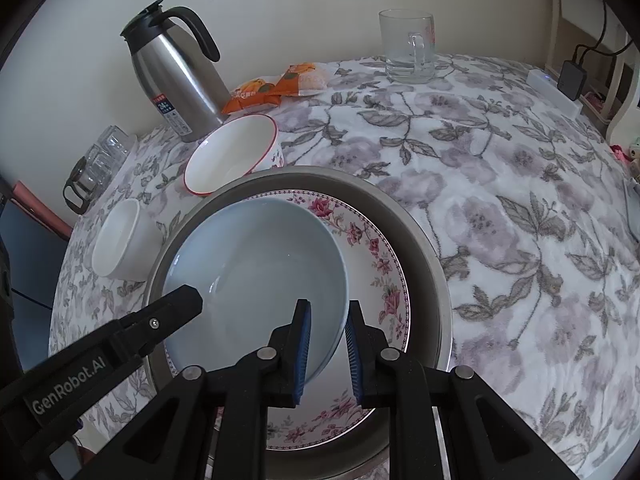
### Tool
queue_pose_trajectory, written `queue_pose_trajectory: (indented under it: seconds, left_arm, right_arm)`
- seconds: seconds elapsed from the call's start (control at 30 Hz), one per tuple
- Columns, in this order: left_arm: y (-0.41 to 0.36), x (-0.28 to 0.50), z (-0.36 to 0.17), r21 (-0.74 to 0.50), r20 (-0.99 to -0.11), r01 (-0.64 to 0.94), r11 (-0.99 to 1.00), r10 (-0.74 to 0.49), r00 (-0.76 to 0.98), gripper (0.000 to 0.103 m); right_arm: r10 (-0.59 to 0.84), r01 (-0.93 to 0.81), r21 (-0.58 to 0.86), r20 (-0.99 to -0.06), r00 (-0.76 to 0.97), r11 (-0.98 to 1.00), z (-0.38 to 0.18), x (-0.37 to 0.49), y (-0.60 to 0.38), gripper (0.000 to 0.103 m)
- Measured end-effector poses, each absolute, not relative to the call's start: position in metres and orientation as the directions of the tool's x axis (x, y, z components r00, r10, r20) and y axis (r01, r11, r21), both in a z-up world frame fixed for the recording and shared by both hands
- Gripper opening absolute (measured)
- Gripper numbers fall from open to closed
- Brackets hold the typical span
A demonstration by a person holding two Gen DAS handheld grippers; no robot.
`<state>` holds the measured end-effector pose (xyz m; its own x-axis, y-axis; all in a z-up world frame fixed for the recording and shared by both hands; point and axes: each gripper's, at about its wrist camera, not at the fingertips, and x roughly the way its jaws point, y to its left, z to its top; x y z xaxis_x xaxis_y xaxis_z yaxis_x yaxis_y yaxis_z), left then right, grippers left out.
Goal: Organize plates and bowls
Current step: 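Lower the white bowl onto the pink-rose plate and open both grippers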
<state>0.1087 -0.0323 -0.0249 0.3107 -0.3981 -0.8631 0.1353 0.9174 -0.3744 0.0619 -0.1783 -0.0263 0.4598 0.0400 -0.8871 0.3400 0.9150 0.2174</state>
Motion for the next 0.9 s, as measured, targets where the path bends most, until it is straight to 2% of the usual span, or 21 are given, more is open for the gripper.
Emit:
queue_pose_trajectory:
  seconds: [0.53, 0.9]
  left_arm:
    - [-0.031, 0.112, -0.03, -0.392, -0.863, 0.111, 0.913, -0.406, 0.301, 0.021]
    - [-0.027, 0.111, -0.022, -0.384, -0.86, 0.106, 0.917, -0.397, 0.32, 0.021]
  right_arm:
    - [0.061, 0.337, 0.241, -0.883, 0.465, 0.91, -0.027, 0.062, -0.182, 0.019]
    - [0.026, 0.345, 0.222, -0.871, 0.491, 0.912, -0.012, 0.057, -0.191, 0.019]
